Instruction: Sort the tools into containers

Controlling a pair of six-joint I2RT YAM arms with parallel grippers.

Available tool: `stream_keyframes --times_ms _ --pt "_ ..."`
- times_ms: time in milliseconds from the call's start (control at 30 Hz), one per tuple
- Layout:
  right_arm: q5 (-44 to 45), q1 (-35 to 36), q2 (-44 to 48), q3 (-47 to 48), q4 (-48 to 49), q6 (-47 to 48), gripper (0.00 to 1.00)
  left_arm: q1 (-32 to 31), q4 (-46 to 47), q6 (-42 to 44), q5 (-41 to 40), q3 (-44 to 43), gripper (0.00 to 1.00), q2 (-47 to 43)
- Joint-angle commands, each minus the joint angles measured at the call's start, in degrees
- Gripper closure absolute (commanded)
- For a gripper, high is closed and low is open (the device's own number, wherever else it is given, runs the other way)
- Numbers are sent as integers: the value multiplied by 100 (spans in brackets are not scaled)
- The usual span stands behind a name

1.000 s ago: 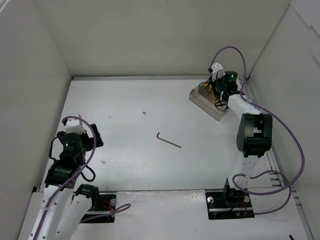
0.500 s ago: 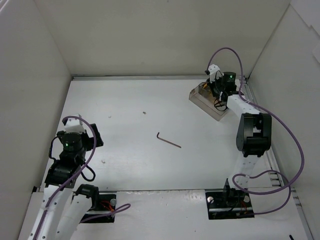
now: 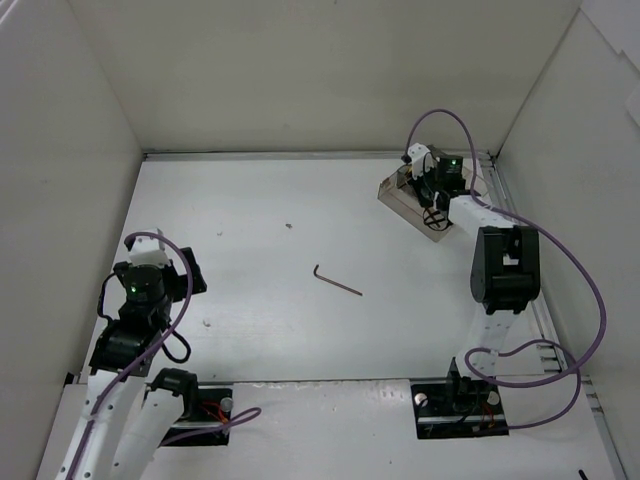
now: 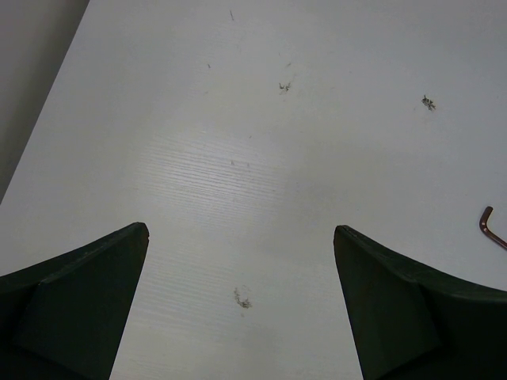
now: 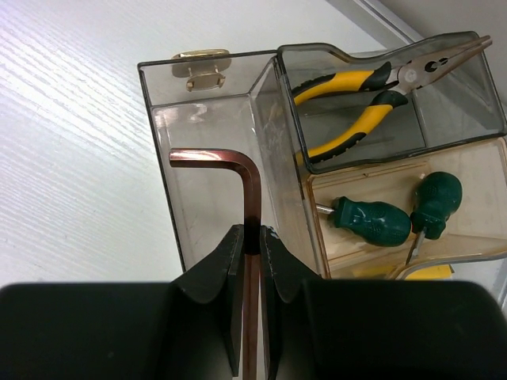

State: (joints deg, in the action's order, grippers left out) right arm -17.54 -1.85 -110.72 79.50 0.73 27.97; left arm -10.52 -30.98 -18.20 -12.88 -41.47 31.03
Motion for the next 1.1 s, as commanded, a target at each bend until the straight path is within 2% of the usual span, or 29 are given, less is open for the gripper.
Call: stream_keyframes --times_ms 0,100,233,433,600,800,900,1067 --pt "101 53 -2 188 296 69 98 -20 339 79 58 -159 0 79" --pt "137 53 24 223 226 -63 94 -20 330 71 67 -159 0 62" --pt "409 53 138 320 -37 -580 79 -20 312 62 67 -159 0 -17" --pt "515 114 524 180 -231 -1047 66 -20 312 44 58 -150 0 -149" --pt "445 281 1085 101 -539 -1276 62 -20 330 35 58 -150 0 -228" --pt "804 1914 1421 -146 -951 -1916 61 -20 286 -9 49 -186 0 -167" --pt "936 2581 1412 -251 -1277 -2443 57 -20 286 -35 75 -186 0 -237" --pt "1234 3558 1509 -672 -1787 -2314 55 -20 224 -96 -21 -186 0 -343"
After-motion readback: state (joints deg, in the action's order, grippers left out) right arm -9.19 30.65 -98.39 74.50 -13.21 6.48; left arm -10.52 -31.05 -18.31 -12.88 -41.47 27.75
